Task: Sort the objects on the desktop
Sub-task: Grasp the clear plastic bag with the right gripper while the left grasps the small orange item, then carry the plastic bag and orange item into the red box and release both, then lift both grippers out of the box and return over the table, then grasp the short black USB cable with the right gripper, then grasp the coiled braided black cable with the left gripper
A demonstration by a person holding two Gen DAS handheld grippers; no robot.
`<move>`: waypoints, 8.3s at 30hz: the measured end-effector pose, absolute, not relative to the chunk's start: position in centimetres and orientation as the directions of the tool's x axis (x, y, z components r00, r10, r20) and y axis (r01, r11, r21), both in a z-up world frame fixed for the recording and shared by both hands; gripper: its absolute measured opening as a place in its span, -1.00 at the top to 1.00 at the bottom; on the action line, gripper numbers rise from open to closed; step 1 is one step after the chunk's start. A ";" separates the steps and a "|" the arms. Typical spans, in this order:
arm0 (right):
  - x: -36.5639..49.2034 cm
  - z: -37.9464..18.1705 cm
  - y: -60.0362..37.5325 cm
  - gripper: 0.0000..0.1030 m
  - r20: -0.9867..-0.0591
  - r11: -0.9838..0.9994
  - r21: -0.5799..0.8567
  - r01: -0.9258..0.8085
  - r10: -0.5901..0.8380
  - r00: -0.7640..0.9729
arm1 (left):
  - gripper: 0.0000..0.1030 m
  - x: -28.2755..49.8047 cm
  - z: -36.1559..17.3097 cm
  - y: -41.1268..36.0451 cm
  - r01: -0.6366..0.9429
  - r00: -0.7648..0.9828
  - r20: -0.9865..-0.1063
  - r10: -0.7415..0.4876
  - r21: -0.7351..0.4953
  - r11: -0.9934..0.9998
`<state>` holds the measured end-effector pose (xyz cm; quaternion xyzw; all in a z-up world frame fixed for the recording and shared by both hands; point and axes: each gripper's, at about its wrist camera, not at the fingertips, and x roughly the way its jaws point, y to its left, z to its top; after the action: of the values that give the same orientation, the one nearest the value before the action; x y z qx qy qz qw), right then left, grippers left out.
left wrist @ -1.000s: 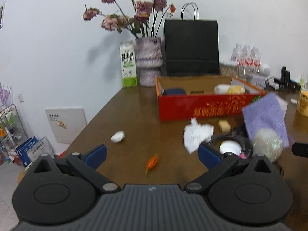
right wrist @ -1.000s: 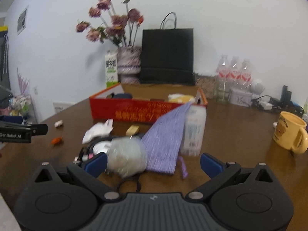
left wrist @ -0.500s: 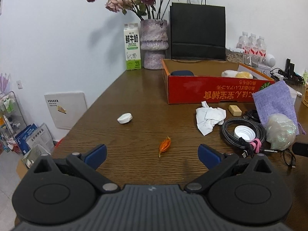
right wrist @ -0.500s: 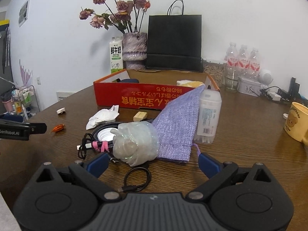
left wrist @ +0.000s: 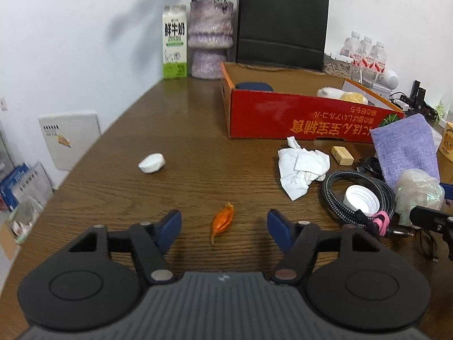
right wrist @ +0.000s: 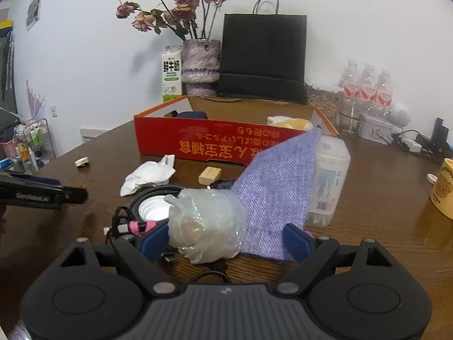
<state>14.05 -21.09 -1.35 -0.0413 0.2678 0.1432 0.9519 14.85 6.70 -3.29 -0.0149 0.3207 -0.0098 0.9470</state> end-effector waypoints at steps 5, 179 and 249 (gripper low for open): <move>14.3 -1.4 -20.8 -0.42 -0.522 0.948 0.007 -0.318 0.275 0.807 | -0.07 15.3 -3.6 6.5 0.003 0.790 -0.614 -0.015 -0.020 1.000; 16.1 5.0 -22.7 -1.00 -0.475 0.937 0.115 -0.331 0.345 0.810 | -1.00 12.9 4.6 0.9 -0.026 0.934 -0.353 0.042 0.051 0.998; 11.7 -1.8 -21.5 0.45 -0.556 0.962 0.083 -0.259 0.260 0.789 | -1.00 11.1 -3.5 0.6 0.097 0.802 -0.590 -0.095 -0.028 0.995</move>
<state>11.69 -21.52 -1.76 0.0011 0.2941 0.1371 0.9459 11.10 0.65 -3.53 0.0018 0.3107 -0.0508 0.9491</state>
